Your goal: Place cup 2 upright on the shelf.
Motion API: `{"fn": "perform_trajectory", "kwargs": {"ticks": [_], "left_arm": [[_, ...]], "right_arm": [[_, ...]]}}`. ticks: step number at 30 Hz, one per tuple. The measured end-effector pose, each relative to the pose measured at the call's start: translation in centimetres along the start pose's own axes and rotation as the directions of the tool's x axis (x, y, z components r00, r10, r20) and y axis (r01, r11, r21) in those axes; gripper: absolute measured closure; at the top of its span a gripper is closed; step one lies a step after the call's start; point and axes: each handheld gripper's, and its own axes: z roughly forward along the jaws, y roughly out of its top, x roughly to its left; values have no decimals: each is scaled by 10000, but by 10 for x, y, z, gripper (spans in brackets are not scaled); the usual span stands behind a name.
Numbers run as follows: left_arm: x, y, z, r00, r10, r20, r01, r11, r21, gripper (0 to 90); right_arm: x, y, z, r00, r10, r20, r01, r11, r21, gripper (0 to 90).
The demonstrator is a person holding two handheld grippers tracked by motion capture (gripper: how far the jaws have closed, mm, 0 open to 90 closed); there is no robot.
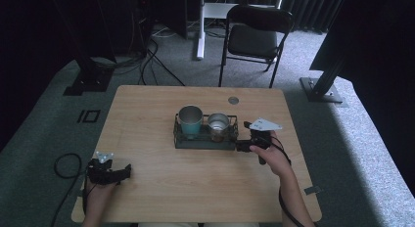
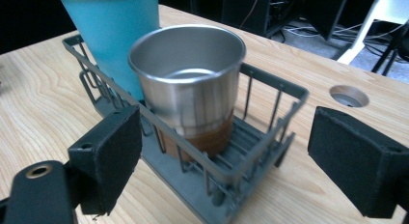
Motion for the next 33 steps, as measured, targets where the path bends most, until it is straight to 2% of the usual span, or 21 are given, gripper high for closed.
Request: {"fn": "perform_trajectory", "kwargs": {"ticks": [9, 11, 22, 33], "left_arm": [[0, 0, 0, 10000, 0, 0, 0, 10000, -1, 4], [0, 0, 0, 10000, 10, -3, -10, 10000, 9, 4], [0, 0, 0, 10000, 9, -3, -9, 10000, 7, 4], [0, 0, 0, 10000, 10, -8, -10, 10000, 3, 4]], "right_arm": [[-4, -14, -13, 9997, 97, 232, -100, 9998, 154, 119], [-6, -23, -16, 9993, 200, 305, -209, 9994, 267, 119], [-8, -38, -22, 9982, 307, 514, -331, 9983, 482, 119], [-10, -61, -29, 9958, 521, 750, -588, 9942, 903, 119]]}}
